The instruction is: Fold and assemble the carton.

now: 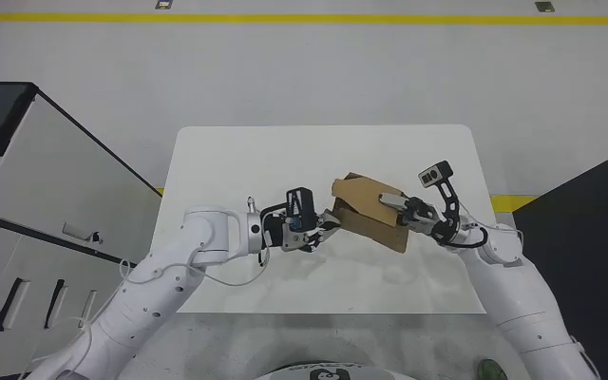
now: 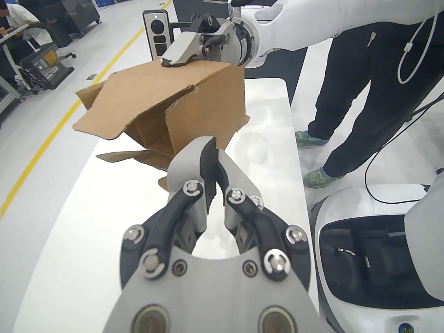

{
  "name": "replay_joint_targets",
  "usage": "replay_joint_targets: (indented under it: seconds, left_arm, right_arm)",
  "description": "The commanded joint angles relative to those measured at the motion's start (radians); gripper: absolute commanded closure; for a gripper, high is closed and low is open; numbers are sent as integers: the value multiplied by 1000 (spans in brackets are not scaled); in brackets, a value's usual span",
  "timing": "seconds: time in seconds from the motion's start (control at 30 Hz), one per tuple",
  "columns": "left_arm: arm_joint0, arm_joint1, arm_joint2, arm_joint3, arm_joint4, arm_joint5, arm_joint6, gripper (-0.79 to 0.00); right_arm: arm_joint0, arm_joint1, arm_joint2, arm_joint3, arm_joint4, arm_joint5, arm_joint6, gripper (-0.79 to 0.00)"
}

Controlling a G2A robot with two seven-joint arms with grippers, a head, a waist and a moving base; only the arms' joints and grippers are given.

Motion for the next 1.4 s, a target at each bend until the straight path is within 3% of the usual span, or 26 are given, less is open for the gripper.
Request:
replay_joint_targets:
  seconds: [0.0, 0.7, 1.37]
  left_arm:
    - [0, 0, -3, 1, 1, -1, 1, 0]
    - [32, 3, -34, 0, -21, 65, -65, 0]
    - [14, -10, 4, -15, -23, 35, -37, 0]
  right_arm:
    - [-1, 0, 5, 0, -1, 0, -2, 0]
    - [-13, 0, 44, -5, 54, -16, 101, 0]
    - [-48, -4, 30, -51, 20, -10, 117, 0]
